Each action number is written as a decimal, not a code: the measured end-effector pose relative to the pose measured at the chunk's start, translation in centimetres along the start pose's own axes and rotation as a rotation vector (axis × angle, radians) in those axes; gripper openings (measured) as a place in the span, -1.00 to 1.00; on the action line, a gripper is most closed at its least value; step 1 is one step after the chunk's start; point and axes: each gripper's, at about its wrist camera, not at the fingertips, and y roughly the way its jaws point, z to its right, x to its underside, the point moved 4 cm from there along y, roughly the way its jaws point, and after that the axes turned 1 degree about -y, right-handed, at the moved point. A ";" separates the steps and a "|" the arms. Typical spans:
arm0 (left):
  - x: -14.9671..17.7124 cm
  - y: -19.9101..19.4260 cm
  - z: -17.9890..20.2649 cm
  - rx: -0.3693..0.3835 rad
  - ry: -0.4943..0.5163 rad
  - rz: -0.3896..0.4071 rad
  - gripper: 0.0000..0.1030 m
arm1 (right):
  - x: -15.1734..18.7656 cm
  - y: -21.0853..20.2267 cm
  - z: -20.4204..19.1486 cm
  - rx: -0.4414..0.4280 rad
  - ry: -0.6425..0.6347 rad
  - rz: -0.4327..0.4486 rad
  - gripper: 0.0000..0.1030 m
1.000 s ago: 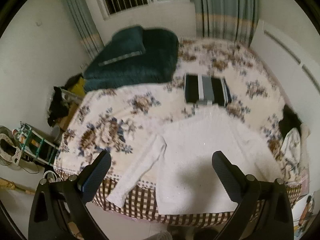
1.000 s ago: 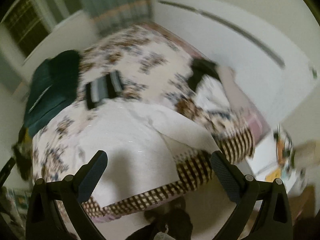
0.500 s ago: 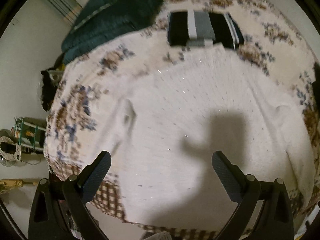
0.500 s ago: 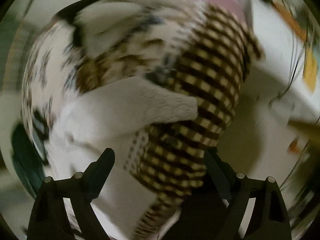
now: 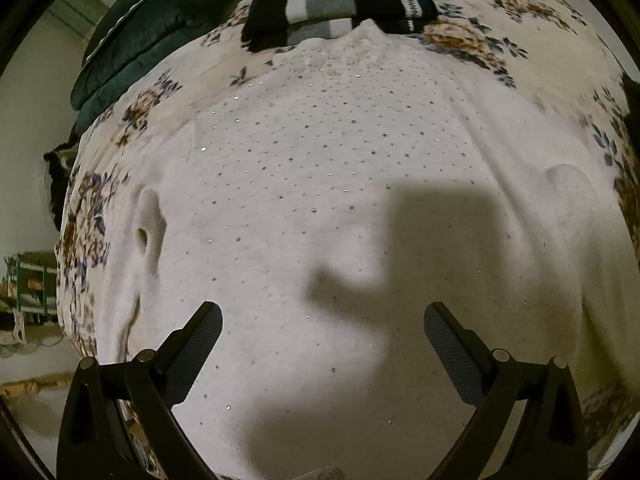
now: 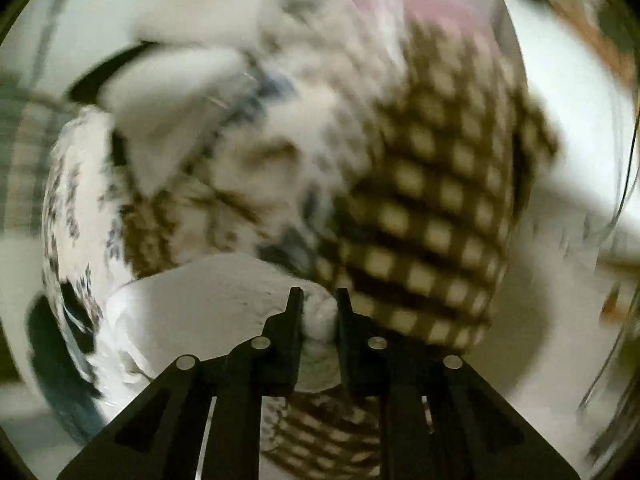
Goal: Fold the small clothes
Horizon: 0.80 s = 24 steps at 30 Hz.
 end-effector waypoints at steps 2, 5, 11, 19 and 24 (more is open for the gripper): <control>0.2 0.5 0.3 0.002 0.006 0.002 1.00 | -0.2 -2.7 -1.5 0.041 -0.123 0.122 -0.70; 0.8 1.7 0.5 -0.001 0.018 -0.019 1.00 | -1.0 -3.1 -1.4 0.133 -0.210 0.141 -0.22; 1.6 3.1 -0.4 -0.012 0.016 -0.048 1.00 | -0.1 0.1 5.6 0.030 0.127 -0.052 0.02; 1.5 4.9 -2.6 -0.009 -0.047 -0.065 1.00 | -0.3 5.5 4.2 -0.223 0.391 -0.097 0.04; 1.5 5.9 -4.8 -0.012 -0.098 -0.069 1.00 | -1.6 6.5 1.5 -0.186 0.406 -0.012 -0.83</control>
